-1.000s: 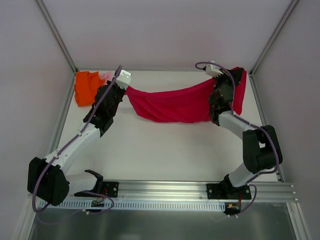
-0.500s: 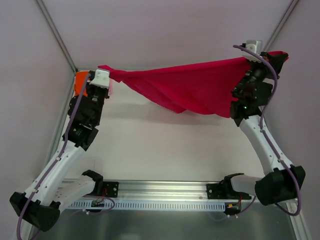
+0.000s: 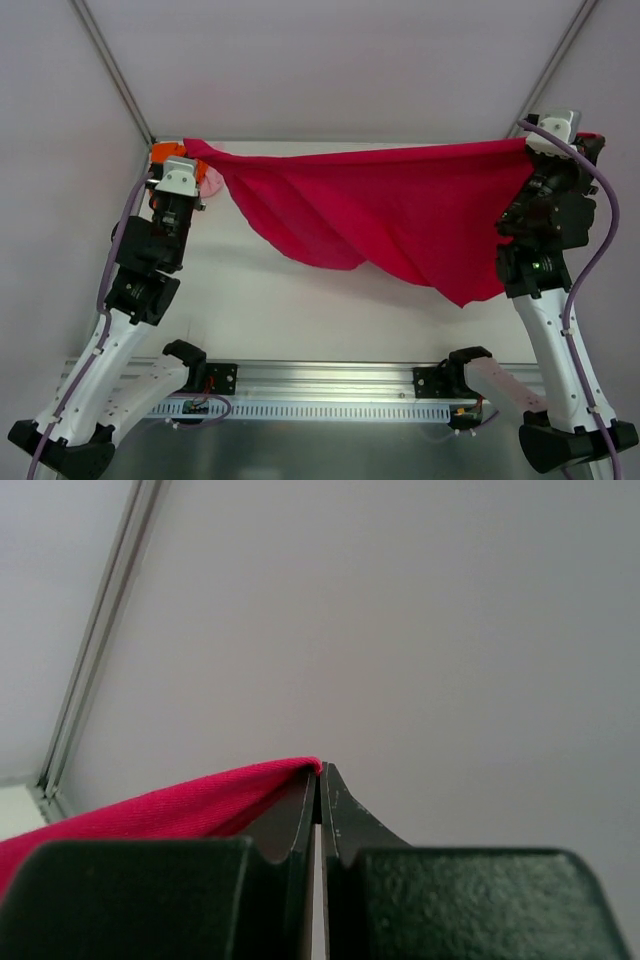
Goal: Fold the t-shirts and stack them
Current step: Flatten out the tshirt
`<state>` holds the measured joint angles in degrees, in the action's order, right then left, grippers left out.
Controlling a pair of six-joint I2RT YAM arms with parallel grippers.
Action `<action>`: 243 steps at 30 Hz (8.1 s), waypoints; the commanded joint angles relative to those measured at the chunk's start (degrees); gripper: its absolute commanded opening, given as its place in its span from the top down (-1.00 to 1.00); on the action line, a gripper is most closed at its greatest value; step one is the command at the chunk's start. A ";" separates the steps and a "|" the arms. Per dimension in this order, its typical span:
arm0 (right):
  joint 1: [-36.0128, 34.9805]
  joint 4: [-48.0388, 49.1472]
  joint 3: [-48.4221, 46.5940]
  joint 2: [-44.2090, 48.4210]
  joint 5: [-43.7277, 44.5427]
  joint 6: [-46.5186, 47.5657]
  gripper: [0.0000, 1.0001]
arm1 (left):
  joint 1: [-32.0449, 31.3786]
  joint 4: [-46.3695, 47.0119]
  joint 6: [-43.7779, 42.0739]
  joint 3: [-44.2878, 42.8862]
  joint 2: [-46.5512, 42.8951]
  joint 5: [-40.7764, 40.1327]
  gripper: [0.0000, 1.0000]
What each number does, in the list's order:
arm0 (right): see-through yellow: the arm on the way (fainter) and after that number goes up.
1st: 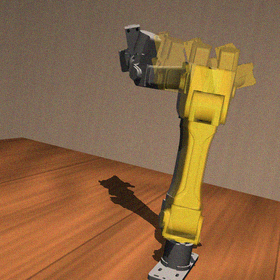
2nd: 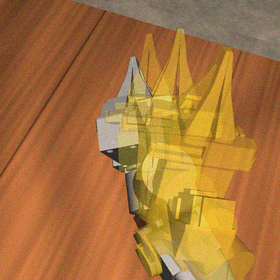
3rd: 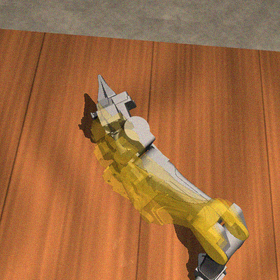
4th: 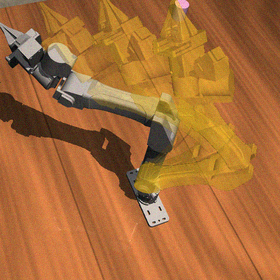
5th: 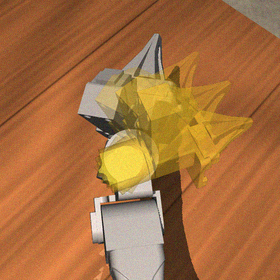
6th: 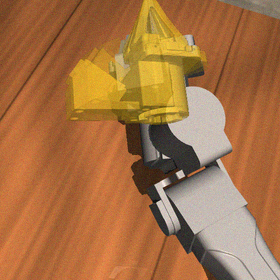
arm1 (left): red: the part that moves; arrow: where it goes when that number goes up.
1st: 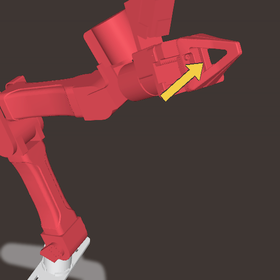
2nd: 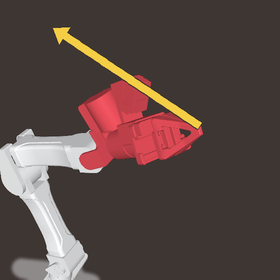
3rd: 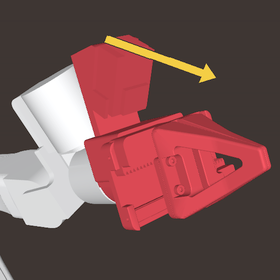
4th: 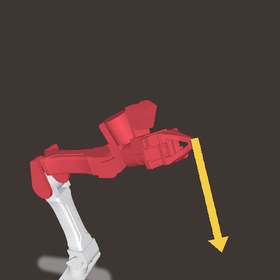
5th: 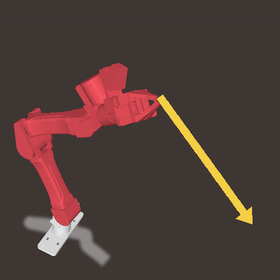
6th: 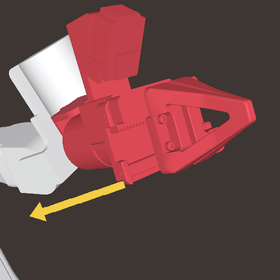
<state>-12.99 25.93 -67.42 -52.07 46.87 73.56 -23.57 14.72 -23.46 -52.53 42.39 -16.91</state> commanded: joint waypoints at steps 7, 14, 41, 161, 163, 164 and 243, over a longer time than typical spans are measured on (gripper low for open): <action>1.13 -20.64 -6.05 0.22 -2.66 -12.90 0.98 | 0.81 1.19 0.53 -0.90 -2.40 -1.81 1.00; 1.30 -26.18 -8.51 -3.90 -5.04 -18.27 0.98 | 0.81 1.81 -1.23 -1.86 1.02 -3.04 1.00; 10.62 -32.79 -31.18 -51.10 -6.97 -24.34 0.98 | 11.97 -10.49 5.09 -30.59 51.11 -0.50 1.00; 0.60 -103.72 -0.26 -14.29 -68.67 -0.61 0.29 | 7.31 -62.18 -15.47 -7.23 32.05 43.19 0.96; 0.60 -103.19 -0.35 -13.58 -68.41 -0.61 -0.02 | 7.23 -61.57 -15.56 -7.23 31.53 43.19 0.65; 0.69 -102.67 -0.52 -13.41 -68.23 -0.70 -0.27 | 7.31 -61.22 -15.47 -7.06 31.09 43.10 0.61; -4.06 -69.08 -1.93 -23.78 -53.73 -17.57 -0.58 | 8.01 -52.69 2.37 -60.14 87.43 17.26 1.00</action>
<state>-16.75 -40.51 -67.61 -77.71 -5.43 55.11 -18.50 -38.39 -24.23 -111.15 132.11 3.25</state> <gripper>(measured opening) 0.791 0.003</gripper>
